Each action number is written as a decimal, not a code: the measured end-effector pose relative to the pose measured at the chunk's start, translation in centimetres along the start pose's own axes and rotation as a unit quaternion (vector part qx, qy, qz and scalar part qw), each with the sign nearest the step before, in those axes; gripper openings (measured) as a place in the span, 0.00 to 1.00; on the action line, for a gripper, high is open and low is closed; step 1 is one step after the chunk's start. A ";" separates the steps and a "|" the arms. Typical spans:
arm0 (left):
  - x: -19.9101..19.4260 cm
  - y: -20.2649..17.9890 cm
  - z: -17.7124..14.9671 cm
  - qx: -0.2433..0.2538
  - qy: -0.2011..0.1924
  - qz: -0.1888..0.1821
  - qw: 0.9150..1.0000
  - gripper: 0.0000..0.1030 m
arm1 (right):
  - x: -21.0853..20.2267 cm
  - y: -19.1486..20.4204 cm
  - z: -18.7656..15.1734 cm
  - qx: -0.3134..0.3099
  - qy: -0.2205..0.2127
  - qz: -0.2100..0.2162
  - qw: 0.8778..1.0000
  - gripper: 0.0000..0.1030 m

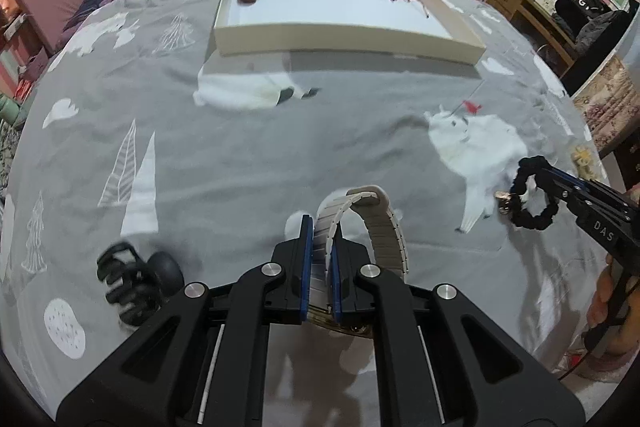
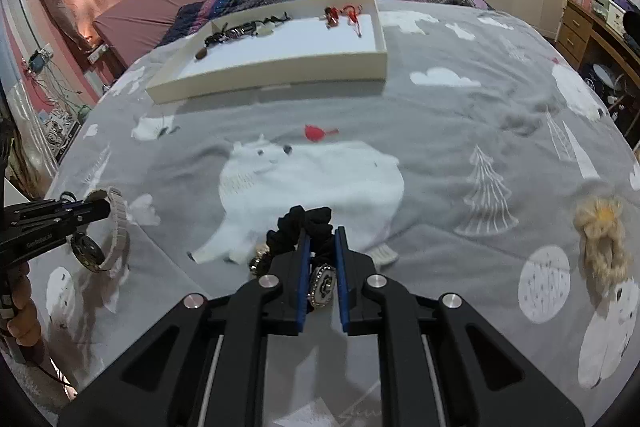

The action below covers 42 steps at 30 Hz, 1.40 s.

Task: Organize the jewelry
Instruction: 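Carry the watch and scrunchie into the tray and open both tools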

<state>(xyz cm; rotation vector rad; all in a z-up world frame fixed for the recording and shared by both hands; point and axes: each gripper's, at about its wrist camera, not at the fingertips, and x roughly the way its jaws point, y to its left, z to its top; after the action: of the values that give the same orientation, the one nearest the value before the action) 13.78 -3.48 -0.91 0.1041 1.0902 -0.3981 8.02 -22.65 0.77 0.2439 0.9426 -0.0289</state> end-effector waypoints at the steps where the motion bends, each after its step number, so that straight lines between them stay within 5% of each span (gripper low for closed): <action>1: -0.1 0.0 0.4 0.001 -0.003 0.000 1.000 0.06 | 0.0 0.1 0.5 -0.003 -0.003 0.001 1.000 0.11; 21: 0.4 0.6 12.0 -0.001 -0.018 -0.010 1.000 0.06 | 1.0 2.8 13.5 -0.048 -0.065 -0.012 0.997 0.11; 34: 8.1 3.5 24.1 -0.023 -0.010 -0.009 1.000 0.06 | 9.6 4.4 24.3 -0.053 -0.041 -0.005 0.998 0.11; 42: 13.5 3.9 27.2 -0.031 0.008 -0.025 0.999 0.06 | 15.4 3.7 26.6 -0.035 -0.025 -0.001 0.999 0.11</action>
<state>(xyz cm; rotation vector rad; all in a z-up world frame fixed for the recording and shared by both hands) 43.43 -10.86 -0.55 0.0264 1.1222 -0.4082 38.81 -23.69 4.03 0.1769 0.8929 -0.0033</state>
